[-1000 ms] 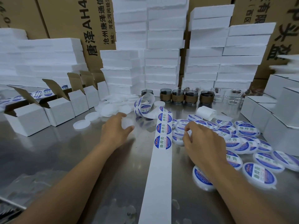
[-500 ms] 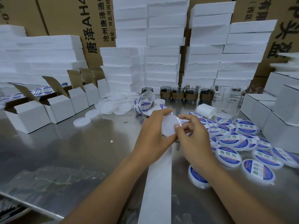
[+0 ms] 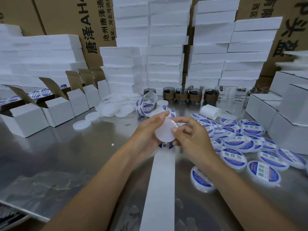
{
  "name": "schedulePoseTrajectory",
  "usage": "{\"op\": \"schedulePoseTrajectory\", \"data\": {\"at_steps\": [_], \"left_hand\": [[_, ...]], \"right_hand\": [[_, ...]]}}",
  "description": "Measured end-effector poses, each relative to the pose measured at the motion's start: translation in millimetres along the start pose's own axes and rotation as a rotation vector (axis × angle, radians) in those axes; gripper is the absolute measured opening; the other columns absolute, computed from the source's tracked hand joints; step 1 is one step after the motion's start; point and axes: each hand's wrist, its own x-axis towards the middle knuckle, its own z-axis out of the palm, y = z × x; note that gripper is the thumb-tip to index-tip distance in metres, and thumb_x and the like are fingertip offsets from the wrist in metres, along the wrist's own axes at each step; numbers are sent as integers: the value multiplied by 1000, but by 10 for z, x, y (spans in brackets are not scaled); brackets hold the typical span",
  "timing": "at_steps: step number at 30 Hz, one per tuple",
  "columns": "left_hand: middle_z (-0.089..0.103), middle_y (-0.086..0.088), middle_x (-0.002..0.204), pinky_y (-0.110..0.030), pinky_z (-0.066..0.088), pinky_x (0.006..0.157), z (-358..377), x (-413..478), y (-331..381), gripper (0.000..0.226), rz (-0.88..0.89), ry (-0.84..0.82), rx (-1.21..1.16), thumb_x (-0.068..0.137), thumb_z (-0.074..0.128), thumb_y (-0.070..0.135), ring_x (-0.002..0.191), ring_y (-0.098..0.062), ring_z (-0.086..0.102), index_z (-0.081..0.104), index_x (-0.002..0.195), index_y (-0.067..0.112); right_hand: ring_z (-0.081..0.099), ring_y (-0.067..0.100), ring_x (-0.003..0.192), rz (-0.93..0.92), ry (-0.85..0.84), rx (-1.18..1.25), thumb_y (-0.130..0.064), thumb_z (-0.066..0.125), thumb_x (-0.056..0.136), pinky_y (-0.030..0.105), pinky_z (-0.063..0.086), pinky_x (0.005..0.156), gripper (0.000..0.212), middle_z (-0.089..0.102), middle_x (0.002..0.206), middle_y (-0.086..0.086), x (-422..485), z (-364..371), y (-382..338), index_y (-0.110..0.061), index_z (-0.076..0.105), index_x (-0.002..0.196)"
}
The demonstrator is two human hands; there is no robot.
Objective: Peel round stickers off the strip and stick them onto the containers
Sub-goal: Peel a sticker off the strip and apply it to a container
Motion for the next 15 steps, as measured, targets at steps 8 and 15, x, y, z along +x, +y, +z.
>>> {"op": "schedulePoseTrajectory", "data": {"at_steps": [8, 15], "left_hand": [[69, -11, 107, -32, 55, 75, 2, 15, -31, 33, -11, -32, -55, 80, 52, 11, 93, -23, 66, 58, 112, 6], [66, -8, 95, -28, 53, 69, -147, 27, 112, 25, 67, 364, -35, 95, 40, -4, 74, -17, 69, 57, 111, 6]], "right_hand": [[64, 15, 53, 22, 9, 53, -6, 57, 90, 20, 52, 54, 11, 64, 65, 2, 2, -14, -26, -12, 58, 99], [53, 15, 94, -166, -43, -984, -26, 47, 92, 34, 46, 80, 22, 61, 99, -3, -1, -201, 120, -30, 49, 114]]}}
